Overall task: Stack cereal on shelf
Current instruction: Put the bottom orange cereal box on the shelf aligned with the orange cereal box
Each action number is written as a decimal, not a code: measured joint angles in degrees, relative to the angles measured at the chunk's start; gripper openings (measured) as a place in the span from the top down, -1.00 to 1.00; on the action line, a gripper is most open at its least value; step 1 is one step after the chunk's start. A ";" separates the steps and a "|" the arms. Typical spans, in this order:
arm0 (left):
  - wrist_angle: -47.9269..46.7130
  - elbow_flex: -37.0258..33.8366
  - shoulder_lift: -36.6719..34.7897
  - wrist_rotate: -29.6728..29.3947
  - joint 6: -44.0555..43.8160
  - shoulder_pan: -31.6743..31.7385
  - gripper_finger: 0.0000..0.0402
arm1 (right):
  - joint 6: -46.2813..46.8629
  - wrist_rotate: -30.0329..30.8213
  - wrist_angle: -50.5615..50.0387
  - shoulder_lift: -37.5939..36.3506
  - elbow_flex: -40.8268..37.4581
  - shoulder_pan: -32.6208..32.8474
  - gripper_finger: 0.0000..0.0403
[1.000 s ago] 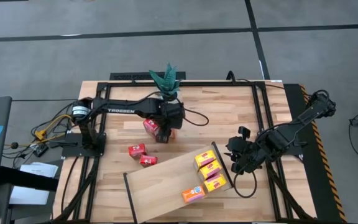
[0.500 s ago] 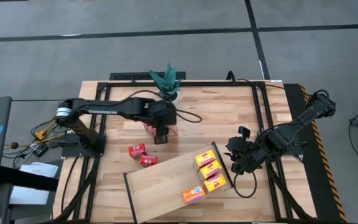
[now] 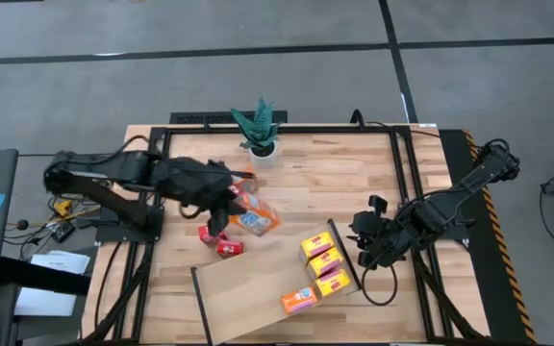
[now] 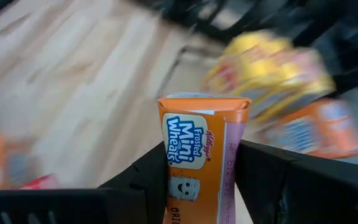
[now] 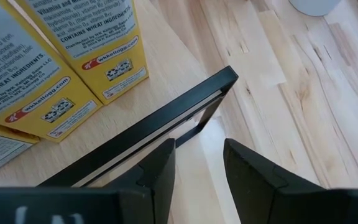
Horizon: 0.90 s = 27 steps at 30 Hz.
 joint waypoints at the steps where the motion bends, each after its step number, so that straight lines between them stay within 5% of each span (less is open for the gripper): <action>1: 2.01 0.00 -0.36 0.36 -0.97 -1.13 0.28 | 0.00 0.00 -0.02 0.00 0.00 0.00 0.20; 11: 22.48 0.00 0.23 2.72 -6.35 -14.28 0.28 | 0.09 -0.01 0.20 0.00 0.00 0.00 0.25; 18: 21.41 -0.08 1.43 -6.26 -9.37 -21.90 0.28 | 0.54 -0.01 0.47 0.00 0.00 0.00 0.25; 27: 18.33 4.48 2.87 -13.08 -12.47 -24.19 0.44 | 2.05 -0.02 0.60 0.00 0.00 0.00 0.22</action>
